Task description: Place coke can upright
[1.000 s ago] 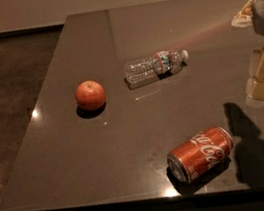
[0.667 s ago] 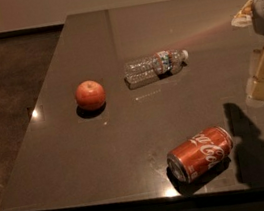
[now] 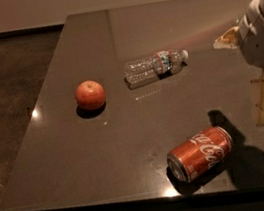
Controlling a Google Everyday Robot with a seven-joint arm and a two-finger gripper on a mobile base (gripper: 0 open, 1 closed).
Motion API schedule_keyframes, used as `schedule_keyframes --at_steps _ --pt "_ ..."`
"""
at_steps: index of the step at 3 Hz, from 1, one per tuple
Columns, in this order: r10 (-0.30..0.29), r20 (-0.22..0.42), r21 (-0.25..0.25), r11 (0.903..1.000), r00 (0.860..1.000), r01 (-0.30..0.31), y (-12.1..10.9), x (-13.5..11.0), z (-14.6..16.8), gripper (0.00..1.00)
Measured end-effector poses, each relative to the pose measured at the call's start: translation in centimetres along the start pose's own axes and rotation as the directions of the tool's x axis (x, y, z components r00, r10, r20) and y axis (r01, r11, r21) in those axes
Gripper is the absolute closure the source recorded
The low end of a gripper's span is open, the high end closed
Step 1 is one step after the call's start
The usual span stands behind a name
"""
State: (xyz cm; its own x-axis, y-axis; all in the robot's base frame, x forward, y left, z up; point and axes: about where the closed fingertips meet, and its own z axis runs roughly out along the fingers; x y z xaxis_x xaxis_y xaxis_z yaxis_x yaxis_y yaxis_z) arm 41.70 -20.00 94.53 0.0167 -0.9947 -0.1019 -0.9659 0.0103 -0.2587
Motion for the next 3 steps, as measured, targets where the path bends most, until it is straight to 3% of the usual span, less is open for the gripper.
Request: schedule_keyframes --at_steps 1,2,3 --pt "-0.146 -0.005 -0.047 0.9882 0.989 0.146 2.3 -0.4 2.3 0.00" --pt "-0.246 0.015 -0.103 0.9638 0.969 0.246 4.3 -1.3 4.7 0.00" --pt "-0.310 0.031 -0.139 0.9400 0.950 0.311 5.7 -2.0 6.7 0.00"
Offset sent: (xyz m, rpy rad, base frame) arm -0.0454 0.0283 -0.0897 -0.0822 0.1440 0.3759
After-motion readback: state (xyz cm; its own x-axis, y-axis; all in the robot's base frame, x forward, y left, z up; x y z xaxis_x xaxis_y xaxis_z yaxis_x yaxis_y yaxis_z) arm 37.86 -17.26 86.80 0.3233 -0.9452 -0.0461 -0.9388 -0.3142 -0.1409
